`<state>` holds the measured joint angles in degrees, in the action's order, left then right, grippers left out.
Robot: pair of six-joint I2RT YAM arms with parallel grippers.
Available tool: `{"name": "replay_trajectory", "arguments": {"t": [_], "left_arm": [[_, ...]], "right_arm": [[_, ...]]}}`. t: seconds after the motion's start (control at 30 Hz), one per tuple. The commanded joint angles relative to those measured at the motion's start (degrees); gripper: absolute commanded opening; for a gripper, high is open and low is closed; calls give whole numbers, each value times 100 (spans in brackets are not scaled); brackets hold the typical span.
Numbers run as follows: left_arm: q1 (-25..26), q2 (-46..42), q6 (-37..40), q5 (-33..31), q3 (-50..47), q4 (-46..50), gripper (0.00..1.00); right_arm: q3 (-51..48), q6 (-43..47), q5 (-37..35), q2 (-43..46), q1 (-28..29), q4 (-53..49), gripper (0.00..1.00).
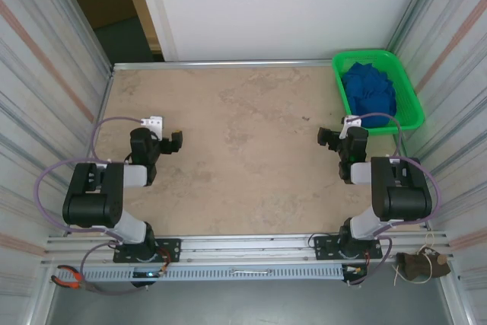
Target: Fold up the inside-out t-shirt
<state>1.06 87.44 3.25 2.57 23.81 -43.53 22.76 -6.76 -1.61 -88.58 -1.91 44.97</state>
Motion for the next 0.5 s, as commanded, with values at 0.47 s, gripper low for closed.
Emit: {"name": "replay_trajectory", "arguments": {"t": [0.47], "left_arm": [[-19,-36,88,34,61,-59,99]], "right_arm": [[70,157,36,22,-33,72,99]]}}
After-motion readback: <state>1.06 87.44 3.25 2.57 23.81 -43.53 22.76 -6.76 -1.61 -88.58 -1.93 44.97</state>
